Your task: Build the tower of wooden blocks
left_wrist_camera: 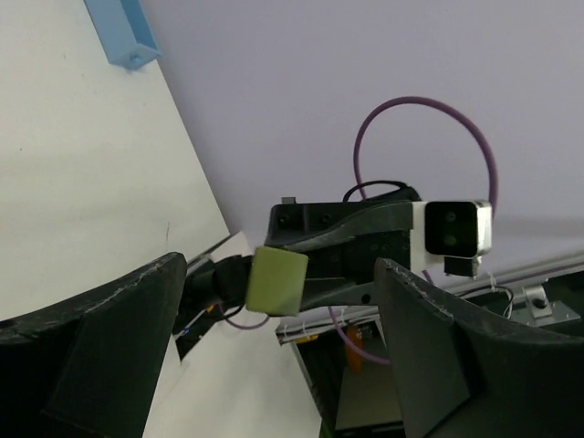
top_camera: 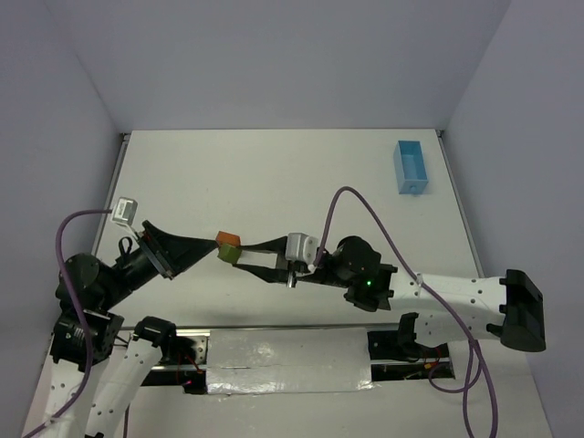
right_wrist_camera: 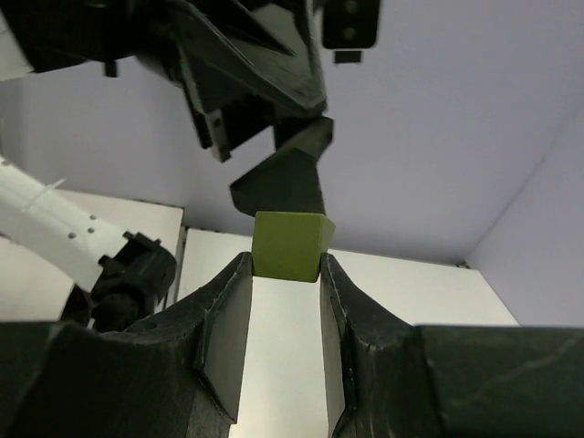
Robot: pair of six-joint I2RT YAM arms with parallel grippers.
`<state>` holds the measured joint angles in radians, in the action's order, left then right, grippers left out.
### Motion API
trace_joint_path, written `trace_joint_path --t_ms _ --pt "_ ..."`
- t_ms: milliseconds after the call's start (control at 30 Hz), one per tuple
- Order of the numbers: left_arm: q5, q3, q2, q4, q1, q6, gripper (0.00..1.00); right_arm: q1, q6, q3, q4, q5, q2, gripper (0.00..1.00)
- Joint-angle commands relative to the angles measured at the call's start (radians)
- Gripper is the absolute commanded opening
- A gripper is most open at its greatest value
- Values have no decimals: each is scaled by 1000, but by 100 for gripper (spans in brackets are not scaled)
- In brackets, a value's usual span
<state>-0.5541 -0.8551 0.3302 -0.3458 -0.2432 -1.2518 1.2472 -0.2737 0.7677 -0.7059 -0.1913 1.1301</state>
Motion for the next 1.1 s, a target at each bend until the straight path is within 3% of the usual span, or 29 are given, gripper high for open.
trace_joint_path --t_ms 0,167,200,367,733,1000,1067 --pt "-109 -5 30 67 -4 51 97 0 -45 13 82 -103 -50 3" --pt "-184 34 32 184 -4 -11 90 0 -56 50 140 -172 -49 3" --pt "-190 42 35 195 -4 -18 84 -2 -58 54 143 -184 -46 3" --pt "-243 51 49 211 -4 -14 79 -3 -70 73 146 -186 -39 3" --pt "-291 60 61 202 -4 28 74 -22 -73 104 172 -221 -41 3" --pt "-320 70 59 246 -4 9 49 -41 -75 142 184 -258 -7 3" --pt "-326 70 56 248 -4 9 48 -46 -64 150 180 -266 0 3"
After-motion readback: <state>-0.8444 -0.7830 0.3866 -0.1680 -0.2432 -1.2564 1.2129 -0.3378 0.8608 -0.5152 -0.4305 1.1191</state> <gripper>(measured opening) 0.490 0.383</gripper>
